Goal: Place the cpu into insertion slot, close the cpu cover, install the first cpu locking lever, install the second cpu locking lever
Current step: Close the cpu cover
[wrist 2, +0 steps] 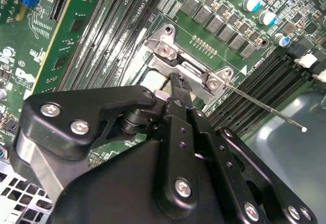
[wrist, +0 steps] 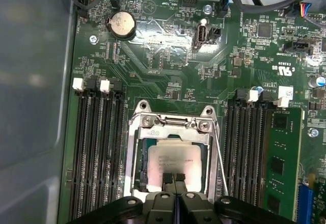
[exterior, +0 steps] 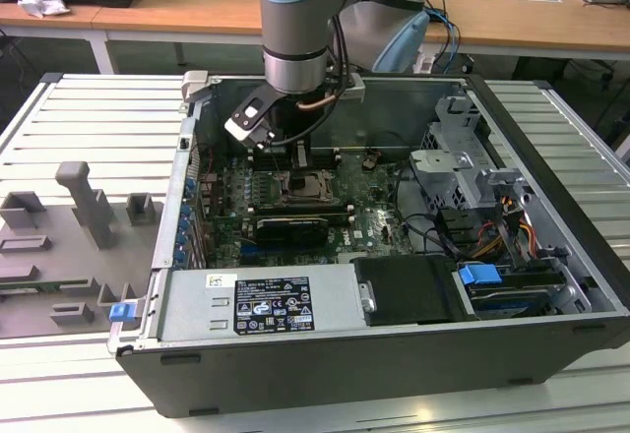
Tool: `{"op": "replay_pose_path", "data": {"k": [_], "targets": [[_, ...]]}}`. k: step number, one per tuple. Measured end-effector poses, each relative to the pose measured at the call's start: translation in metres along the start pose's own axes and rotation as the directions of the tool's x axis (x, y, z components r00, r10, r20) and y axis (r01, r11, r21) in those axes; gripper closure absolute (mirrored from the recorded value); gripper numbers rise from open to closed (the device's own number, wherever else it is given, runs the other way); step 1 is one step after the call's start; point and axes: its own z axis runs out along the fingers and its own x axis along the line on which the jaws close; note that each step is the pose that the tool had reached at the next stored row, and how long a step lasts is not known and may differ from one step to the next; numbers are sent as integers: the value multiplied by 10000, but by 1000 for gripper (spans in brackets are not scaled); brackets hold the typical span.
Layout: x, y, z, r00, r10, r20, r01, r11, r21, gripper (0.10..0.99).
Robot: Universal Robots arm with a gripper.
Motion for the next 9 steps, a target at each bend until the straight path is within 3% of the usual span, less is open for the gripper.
{"op": "replay_pose_path", "data": {"k": [6, 9], "targets": [[26, 12, 25, 10000, 1, 1, -1, 10000, -56, 980], [45, 15, 3, 10000, 3, -3, -3, 10000, -72, 980]]}}
